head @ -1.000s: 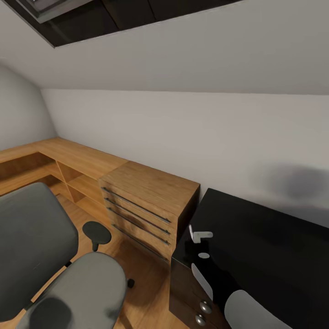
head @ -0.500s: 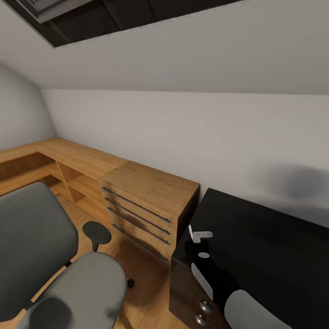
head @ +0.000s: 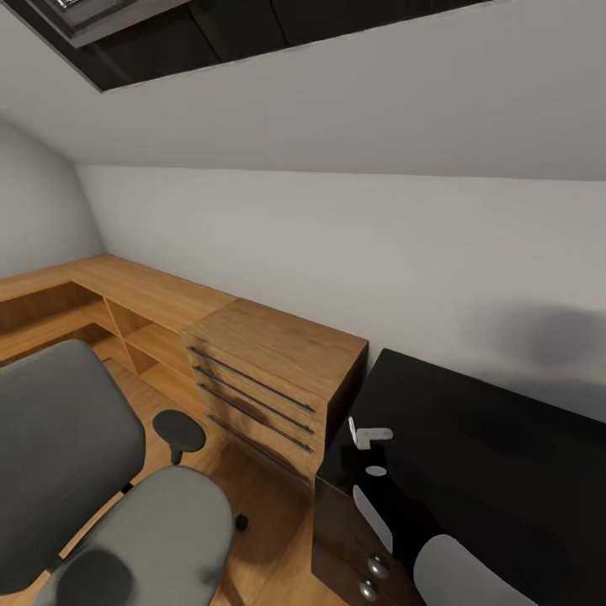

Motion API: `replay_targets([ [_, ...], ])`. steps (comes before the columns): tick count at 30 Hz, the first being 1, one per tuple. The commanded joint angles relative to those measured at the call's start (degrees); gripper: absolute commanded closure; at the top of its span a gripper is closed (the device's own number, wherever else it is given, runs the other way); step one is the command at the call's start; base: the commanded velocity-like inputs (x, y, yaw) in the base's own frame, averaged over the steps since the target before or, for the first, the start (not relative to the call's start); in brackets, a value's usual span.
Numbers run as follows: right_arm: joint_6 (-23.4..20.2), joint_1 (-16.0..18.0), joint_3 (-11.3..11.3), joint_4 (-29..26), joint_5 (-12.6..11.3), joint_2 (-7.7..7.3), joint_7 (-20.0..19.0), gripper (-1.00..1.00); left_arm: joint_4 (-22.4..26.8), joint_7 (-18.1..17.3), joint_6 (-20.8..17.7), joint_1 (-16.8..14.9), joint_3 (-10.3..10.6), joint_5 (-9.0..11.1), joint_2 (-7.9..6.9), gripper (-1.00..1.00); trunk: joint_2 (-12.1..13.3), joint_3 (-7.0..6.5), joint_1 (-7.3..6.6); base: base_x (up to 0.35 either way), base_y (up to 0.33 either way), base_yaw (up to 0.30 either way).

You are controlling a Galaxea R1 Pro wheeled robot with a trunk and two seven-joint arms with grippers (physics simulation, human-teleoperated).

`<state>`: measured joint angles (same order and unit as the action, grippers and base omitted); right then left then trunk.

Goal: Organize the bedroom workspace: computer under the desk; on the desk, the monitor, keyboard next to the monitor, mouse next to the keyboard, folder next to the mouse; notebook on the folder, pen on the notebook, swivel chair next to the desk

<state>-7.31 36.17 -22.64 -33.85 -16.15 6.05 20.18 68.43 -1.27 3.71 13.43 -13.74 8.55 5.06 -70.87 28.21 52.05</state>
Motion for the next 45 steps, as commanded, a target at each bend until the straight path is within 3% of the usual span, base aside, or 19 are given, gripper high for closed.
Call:
replay_targets([
  [1,-0.26,-0.04,-0.29,-1.1,-0.75,-0.07,0.33,1.0,0.04,-0.13,0.07,0.01,-0.06,0.47,0.04,-1.0,0.38,-0.14,-0.22,0.0,0.0,0.0],
  [2,-0.63,-1.39,-0.19,-5.57,-2.36,-0.73,0.54,1.0,-0.04,-0.16,0.02,0.01,-0.01,0.35,0.08,-1.0,0.78,-0.32,-0.44,0.0,0.0,0.0],
  [4,-4.25,-7.66,-0.19,-20.99,-5.4,-4.16,1.77,1.0,-0.11,-0.21,-0.01,0.01,0.02,0.27,0.11,-1.0,1.59,-0.68,-0.88,0.0,0.0,0.0],
  [6,-10.11,-14.76,-0.21,-38.01,-7.65,-7.21,5.67,1.0,-0.13,-0.22,-0.01,0.01,0.02,0.31,0.12,-1.0,2.39,-1.03,-1.32,0.0,0.0,0.0],
  [8,-14.7,-18.18,-0.21,-47.16,-9.22,-8.38,10.09,1.0,-0.26,-0.18,-0.03,0.01,0.03,0.3,0.12,-1.0,3.19,-1.39,-1.76,0.0,0.0,0.0],
  [10,-19.73,-19.91,-0.14,-52.36,-11.27,-8.93,14.84,1.0,-0.88,-0.15,-0.06,0.01,0.03,0.26,0.12,-1.0,3.99,-1.75,-2.2,0.0,0.0,0.0],
  [16,-22.4,-20.79,-0.11,-55.02,-16.64,-9.64,17.27,1.0,-2.23,-0.13,-0.1,0.01,0.23,-0.35,0.19,-1.0,6.4,-2.83,-3.52,0.0,0.0,0.0],
  [20,-22.47,-20.86,-0.02,-55.66,-17.07,-9.71,17.46,1.0,-3.14,-0.13,-0.23,0.01,0.4,-3.22,0.21,-1.0,6.8,-3.01,-3.74,0.0,0.0,0.0],
  [22,-22.51,-20.85,-0.03,-55.92,-17.22,-9.65,17.52,1.0,-6.65,-0.18,-0.34,0.01,0.89,-4.14,0.15,-1.0,6.8,-3.01,-3.74,0.0,0.0,0.0],
  [28,-22.17,-20.88,0.05,-55.97,-17.17,-9.66,17.84,1.0,-7.81,-0.3,-0.2,0.01,0.92,-4.25,0.1,-1.0,6.8,-3.01,-3.74,-0.158,0.045,-0.031],
  [37,-22.06,-20.88,0.13,-55.85,-17.32,-9.57,17.88,1.0,-7.91,-0.34,-0.26,0.01,0.98,-4.29,0.05,-1.0,6.8,-3.01,-3.74,-0.329,0.13,-0.259],
  [41,-22.05,-20.88,1.73,-55.88,-17.4,-9.53,17.92,1.0,-8.0,-0.31,-0.35,0.01,0.94,-4.25,0.04,-1.0,6.8,-3.01,-3.74,-0.331,0.133,-0.281],
  [42,-22.07,-20.88,2.67,-55.88,-18.23,-9.54,17.95,1.0,-8.03,-0.31,-0.36,0.01,0.93,-4.26,0.05,-1.0,6.8,-3.01,-3.74,-0.331,0.133,-0.11],
  [43,-22.12,-20.88,3.48,-55.96,-20.55,-9.68,17.97,1.0,-8.04,-0.31,-0.37,0.01,0.98,-4.32,0.11,-1.0,6.8,-3.01,-3.74,-0.32,0.103,-0.015],
  [45,-22.13,-20.88,3.61,-55.97,-20.84,-9.72,17.97,1.0,-8.05,-0.31,-0.25,0.01,0.97,-4.33,0.12,-1.0,6.8,-3.01,-3.74,-0.196,0.043,-0.006],
])
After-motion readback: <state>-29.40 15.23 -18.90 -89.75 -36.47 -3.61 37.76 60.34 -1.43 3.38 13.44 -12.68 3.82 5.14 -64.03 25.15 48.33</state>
